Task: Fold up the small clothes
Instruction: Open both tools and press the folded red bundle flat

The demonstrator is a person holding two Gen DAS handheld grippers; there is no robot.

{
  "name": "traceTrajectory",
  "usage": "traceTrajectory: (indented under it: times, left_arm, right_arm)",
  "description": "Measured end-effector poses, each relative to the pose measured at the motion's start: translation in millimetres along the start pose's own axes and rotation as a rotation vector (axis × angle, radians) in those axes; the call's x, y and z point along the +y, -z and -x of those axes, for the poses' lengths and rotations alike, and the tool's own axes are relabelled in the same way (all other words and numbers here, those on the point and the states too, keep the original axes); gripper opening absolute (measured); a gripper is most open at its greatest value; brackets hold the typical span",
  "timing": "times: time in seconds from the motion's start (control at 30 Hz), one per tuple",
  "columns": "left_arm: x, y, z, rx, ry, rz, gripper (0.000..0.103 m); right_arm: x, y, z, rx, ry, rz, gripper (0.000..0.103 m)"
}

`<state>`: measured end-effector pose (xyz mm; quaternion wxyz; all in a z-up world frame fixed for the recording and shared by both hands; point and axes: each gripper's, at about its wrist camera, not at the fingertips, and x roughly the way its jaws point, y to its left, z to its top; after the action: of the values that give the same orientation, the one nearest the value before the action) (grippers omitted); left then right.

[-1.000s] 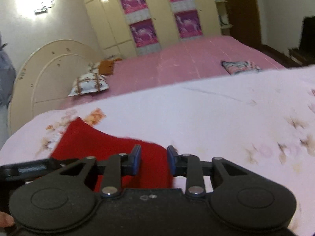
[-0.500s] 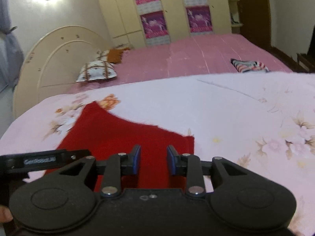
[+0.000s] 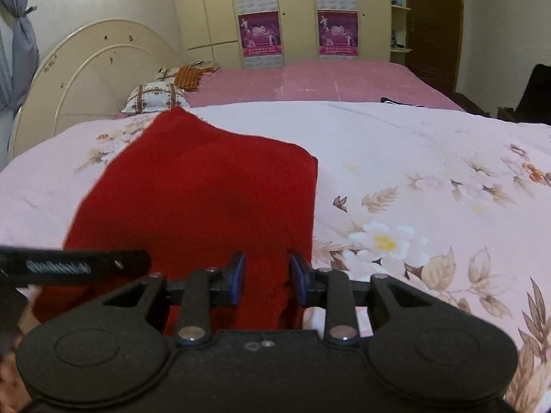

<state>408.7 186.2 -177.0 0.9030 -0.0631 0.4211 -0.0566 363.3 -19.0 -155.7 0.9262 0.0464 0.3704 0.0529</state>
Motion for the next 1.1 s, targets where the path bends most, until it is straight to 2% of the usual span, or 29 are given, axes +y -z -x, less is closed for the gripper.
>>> traceTrajectory:
  times: [0.03,0.13,0.33,0.43,0.53,0.57,0.8,0.97,1.1]
  left_arm:
    - [-2.5,1.3,2.7,-0.001,-0.008,-0.017,0.103]
    - [-10.1,5.4,5.3,0.009,-0.018,-0.059,0.103]
    - [-19.2,9.7,4.0,0.031,-0.067,-0.063,0.103]
    - [-16.4,10.9,4.9,0.047,-0.063,-0.037,0.103]
    - [-9.0,11.7,6.7,0.100,-0.042,0.051,0.103]
    - [-9.4,12.4,7.6,0.103,-0.045,0.052,0.103]
    - [-23.6,24.2,20.8,0.017,-0.104,-0.058,0.103]
    - [-19.8,21.7,19.8,0.034,-0.098,-0.005,0.103]
    - [-31.6,24.0,18.4,0.010,-0.153,-0.078,0.103]
  right_arm:
    - [1.0,0.3,6.2,-0.012,-0.011,-0.010,0.032]
    - [2.4,13.2,24.3,-0.042,-0.011,-0.005,0.033]
    - [3.1,38.1,13.9,0.031,0.043,-0.018,0.033]
    - [1.7,40.7,12.5,0.026,0.043,-0.034,0.033]
    - [-0.6,38.9,18.5,0.026,0.027,-0.073,0.033]
    - [-1.4,39.4,21.5,0.020,0.018,-0.082,0.033]
    - [1.9,47.0,18.2,0.032,0.040,-0.060,0.036]
    - [1.0,45.1,26.1,0.016,0.036,-0.087,0.036]
    - [1.8,51.8,16.2,0.032,0.075,-0.076,0.040]
